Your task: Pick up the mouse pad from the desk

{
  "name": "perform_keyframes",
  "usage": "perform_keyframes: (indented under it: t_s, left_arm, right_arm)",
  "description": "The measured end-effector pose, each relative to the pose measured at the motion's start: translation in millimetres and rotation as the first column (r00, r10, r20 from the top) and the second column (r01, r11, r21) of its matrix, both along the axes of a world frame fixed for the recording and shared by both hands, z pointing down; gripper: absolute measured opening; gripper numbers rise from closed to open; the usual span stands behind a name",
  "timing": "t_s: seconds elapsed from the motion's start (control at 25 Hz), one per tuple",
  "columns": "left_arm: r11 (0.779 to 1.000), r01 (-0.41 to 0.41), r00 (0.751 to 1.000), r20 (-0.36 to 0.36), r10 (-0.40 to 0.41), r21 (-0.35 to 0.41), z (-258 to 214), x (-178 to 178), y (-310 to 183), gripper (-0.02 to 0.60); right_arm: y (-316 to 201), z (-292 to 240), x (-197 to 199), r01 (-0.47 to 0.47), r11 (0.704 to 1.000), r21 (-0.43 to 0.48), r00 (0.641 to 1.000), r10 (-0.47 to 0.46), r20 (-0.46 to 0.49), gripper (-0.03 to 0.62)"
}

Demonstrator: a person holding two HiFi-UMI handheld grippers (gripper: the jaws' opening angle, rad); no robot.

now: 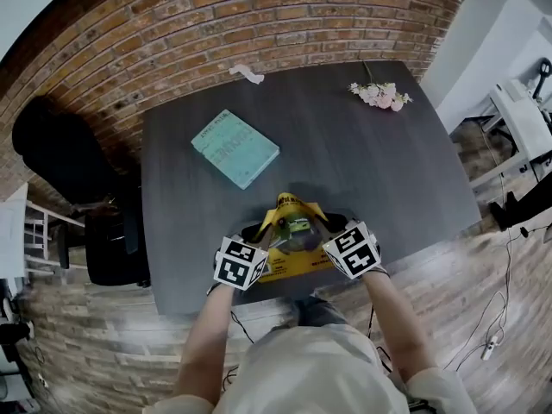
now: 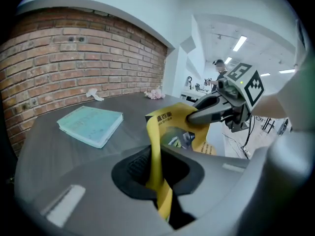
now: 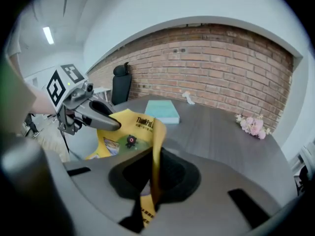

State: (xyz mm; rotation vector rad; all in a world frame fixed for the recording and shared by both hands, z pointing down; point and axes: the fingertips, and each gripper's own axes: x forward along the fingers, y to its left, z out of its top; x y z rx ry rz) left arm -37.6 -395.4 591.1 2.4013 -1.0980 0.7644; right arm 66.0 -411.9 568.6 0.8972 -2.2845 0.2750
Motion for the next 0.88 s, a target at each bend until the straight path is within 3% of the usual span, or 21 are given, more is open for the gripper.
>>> perform_keyframes:
  t_s: [0.36,0.52,0.88]
  left_arm:
    - [0.988,0.019,0.997,-0.081,-0.006,0.154,-64.1,-12.3,84.7,0.028]
    - [0.975,0.027,0.995,-0.097,-0.006,0.221,-91.8,-18.7,124.8,0.028]
    - [0.954,0.016,0.996,-0.090,0.012,0.301,-129.5,-34.3,225.2,0.028]
  right_arm:
    - [93.8,-69.3,-9.8,-0.099,0.979,0.177,0.993,0.087,0.074,0.023]
    - [137.5,-94.8,-10.6,-0.115,0.960,0.257,0.993,0.106,0.049,0.023]
    - [249.2,-117.6,-12.1,-0.167,0.936,0.310,0.985,0.143,0.097,0.023]
